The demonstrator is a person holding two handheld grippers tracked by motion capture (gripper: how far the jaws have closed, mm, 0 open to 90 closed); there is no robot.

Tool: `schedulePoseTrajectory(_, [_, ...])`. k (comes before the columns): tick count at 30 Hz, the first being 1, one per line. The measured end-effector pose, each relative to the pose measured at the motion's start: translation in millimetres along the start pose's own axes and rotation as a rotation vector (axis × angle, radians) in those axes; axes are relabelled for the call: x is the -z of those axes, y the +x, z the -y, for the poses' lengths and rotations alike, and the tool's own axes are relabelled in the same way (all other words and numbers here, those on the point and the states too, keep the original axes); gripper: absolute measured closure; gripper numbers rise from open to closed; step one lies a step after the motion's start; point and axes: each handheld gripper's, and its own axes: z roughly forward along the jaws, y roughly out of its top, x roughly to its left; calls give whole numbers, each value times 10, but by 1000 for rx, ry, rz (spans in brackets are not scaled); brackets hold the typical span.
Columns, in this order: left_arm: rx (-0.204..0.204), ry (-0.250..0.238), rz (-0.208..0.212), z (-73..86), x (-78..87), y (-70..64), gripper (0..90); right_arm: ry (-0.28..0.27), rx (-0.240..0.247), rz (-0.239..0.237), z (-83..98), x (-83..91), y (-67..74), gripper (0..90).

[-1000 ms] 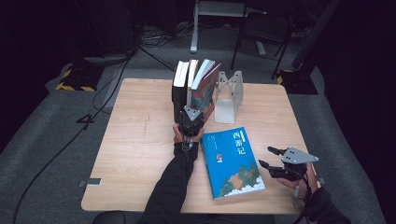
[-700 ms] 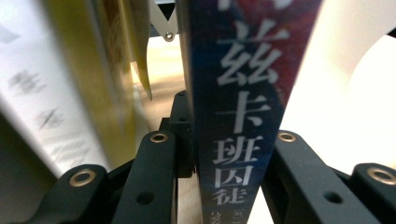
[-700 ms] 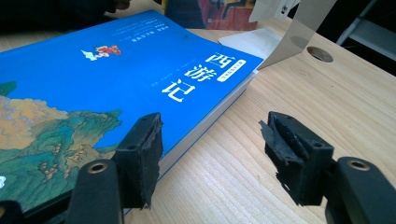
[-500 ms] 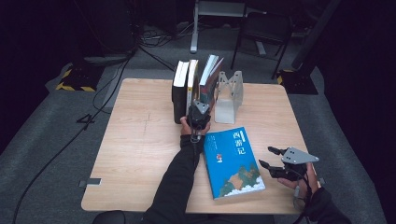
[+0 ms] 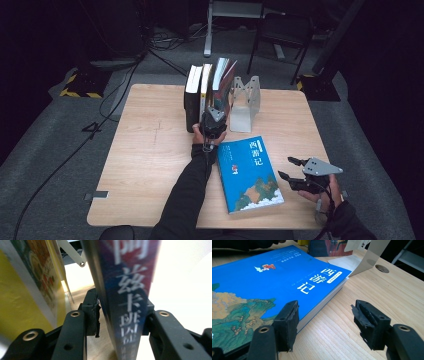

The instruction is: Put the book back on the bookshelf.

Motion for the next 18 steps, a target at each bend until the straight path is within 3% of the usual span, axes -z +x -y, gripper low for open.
schedulePoseTrajectory(6, [-30, 2, -15, 29, 115, 33, 580, -3, 2, 5, -6, 10, -2, 368])
schedulePoseTrajectory(11, [-91, 11, -28, 34, 187, 15, 566, -3, 4, 5, -14, 13, 6, 368])
schedulePoseTrajectory(18, [-132, 14, -4, 32, 313, 20, 526, -2, -3, 11, -10, 14, -4, 369])
